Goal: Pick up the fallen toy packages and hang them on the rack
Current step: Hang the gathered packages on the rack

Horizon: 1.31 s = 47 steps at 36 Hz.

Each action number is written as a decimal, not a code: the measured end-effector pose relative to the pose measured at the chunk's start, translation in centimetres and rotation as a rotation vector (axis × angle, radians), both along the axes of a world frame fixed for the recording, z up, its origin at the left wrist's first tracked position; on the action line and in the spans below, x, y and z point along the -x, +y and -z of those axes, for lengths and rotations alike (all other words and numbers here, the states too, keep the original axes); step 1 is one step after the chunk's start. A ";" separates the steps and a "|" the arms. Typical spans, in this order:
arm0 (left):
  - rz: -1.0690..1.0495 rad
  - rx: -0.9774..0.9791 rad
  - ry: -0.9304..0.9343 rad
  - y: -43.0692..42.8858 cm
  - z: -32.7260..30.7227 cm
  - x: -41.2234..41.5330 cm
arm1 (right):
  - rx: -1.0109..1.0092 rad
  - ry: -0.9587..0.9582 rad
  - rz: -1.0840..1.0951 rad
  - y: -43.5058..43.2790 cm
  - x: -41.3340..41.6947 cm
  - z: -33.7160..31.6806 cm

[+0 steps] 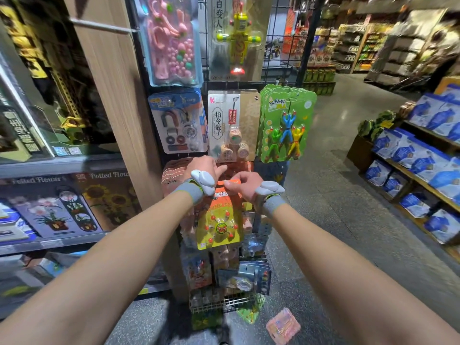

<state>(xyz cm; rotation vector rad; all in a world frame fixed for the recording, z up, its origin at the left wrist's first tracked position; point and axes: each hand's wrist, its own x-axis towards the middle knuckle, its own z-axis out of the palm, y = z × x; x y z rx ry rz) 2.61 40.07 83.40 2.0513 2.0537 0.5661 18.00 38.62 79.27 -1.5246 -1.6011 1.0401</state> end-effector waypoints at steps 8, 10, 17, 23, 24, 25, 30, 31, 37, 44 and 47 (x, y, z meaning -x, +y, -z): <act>0.075 0.094 0.044 -1.9 0.0 -0.3 | -0.047 0.009 0.085 -0.3 -1.6 -0.6; 0.108 0.153 0.049 -2.1 0.2 0.2 | -0.054 0.033 0.121 -0.5 -2.2 -0.8; 0.177 0.305 -0.051 -1.7 0.5 1.1 | -0.048 0.020 0.164 -0.1 -3.5 -0.9; 0.084 0.257 -0.262 -1.2 1.8 1.4 | 0.001 0.059 0.165 0.0 -4.0 -0.3; 0.066 0.249 -0.303 -1.0 2.1 1.4 | 0.002 0.051 0.170 0.1 -4.1 -0.1; 0.050 0.233 -0.330 -1.0 2.2 1.5 | -0.004 0.033 0.172 0.2 -4.1 0.1; 0.000 0.112 -0.154 -0.9 1.3 0.8 | -0.030 -0.016 0.215 1.2 -4.3 0.7; -0.016 0.092 -0.122 -0.9 1.0 0.6 | -0.034 -0.025 0.223 1.3 -4.3 0.6; -0.093 0.075 -0.075 -0.2 0.3 -0.3 | -0.035 -0.071 0.246 2.6 -4.4 0.3; -0.112 0.100 -0.005 0.1 0.2 -0.9 | -0.021 -0.088 0.262 3.4 -4.4 1.0; -0.110 0.092 0.004 0.4 0.5 -0.7 | -0.027 -0.110 0.272 3.6 -4.2 1.2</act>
